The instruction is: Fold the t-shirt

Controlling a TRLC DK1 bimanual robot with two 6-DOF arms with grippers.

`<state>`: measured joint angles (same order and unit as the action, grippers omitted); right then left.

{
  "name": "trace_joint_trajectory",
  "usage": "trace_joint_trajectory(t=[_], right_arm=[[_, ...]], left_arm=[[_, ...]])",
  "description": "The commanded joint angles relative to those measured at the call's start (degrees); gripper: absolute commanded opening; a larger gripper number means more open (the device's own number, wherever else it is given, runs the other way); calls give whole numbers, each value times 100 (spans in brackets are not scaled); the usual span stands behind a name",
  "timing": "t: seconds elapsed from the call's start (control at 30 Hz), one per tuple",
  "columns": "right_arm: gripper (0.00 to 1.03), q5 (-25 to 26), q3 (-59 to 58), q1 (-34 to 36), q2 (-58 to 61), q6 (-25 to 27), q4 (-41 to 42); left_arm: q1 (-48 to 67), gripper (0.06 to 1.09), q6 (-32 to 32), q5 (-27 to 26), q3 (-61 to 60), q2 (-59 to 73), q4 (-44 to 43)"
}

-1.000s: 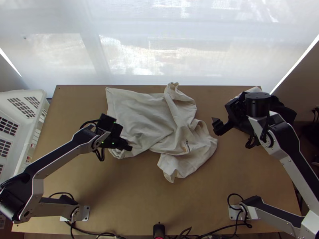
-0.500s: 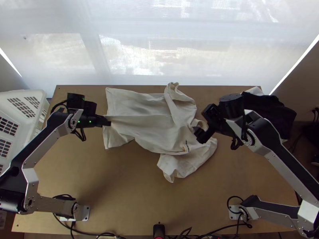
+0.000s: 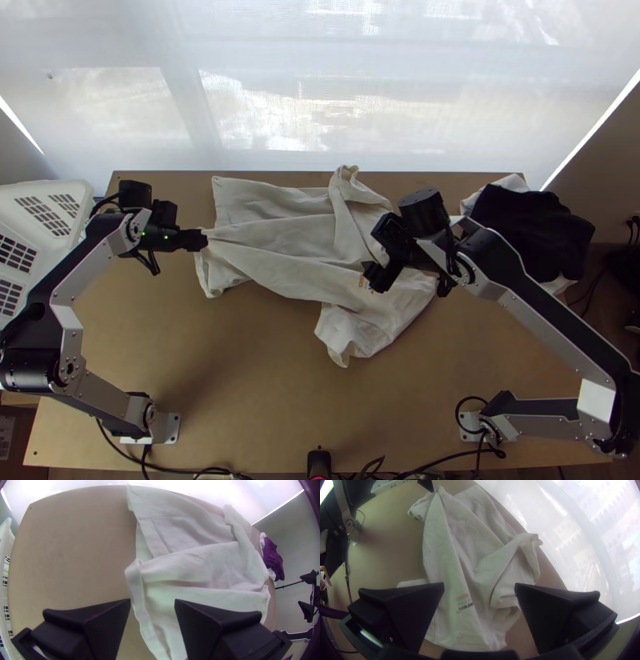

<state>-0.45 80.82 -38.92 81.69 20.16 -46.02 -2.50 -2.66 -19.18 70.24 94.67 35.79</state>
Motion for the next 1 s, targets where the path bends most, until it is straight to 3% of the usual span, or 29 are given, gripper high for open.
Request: trace_joint_trajectory(t=[0.0,0.23,0.4,0.97], right_arm=[[98,10,39,-37,119,14,14],[98,10,39,77,84,-4,14],[98,10,75,112,84,5,14],[98,1,110,-28,5,-4,-232]], left_arm=[[-66,96,-253,-112,-28,113,780],[-303,97,-622,-455,-265,-854,1949],[-128,96,-657,-534,-854,-1250,2020],[145,94,-200,-517,-1680,-916,350]])
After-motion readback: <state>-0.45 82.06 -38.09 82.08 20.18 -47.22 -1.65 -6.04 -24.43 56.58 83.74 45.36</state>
